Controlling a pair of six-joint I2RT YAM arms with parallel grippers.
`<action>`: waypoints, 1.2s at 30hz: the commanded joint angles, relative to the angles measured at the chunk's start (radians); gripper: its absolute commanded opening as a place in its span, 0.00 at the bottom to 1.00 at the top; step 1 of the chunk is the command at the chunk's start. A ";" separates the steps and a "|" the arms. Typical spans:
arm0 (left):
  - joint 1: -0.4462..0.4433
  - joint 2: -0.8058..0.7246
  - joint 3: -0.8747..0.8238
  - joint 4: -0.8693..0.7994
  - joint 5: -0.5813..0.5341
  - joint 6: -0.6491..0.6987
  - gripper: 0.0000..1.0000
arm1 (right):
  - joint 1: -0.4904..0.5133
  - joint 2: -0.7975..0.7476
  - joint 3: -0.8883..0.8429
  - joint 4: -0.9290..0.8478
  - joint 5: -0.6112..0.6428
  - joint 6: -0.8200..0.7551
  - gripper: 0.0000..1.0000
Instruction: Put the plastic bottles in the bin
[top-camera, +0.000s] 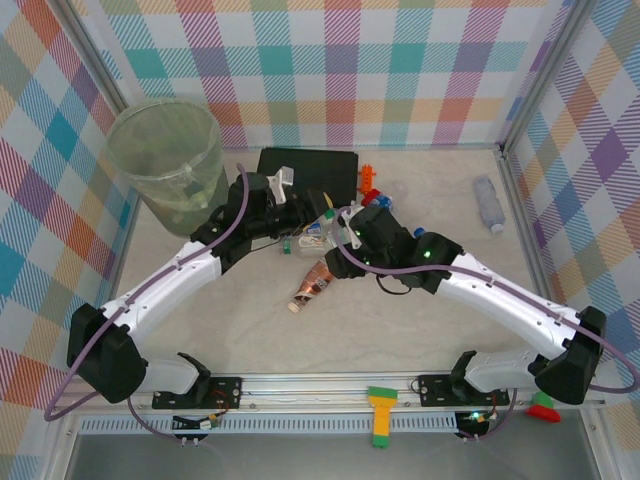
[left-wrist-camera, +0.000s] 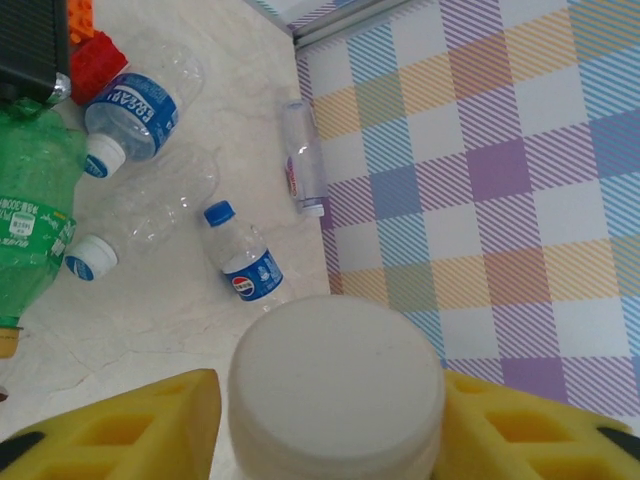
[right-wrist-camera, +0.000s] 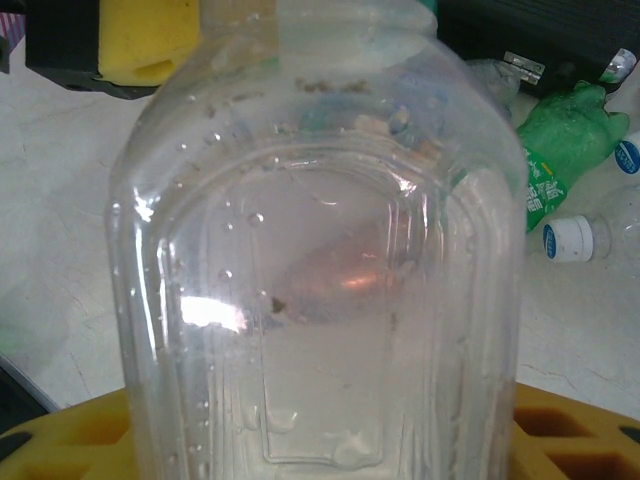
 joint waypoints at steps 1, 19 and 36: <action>-0.007 0.004 0.027 0.022 0.031 0.017 0.43 | 0.006 0.001 0.039 0.030 -0.006 -0.013 0.58; 0.081 -0.042 0.187 -0.214 -0.013 0.185 0.33 | 0.006 -0.074 0.022 0.083 0.075 0.040 0.99; 0.455 -0.051 0.588 -0.664 -0.215 0.464 0.31 | 0.006 -0.141 0.026 0.160 0.085 0.005 0.99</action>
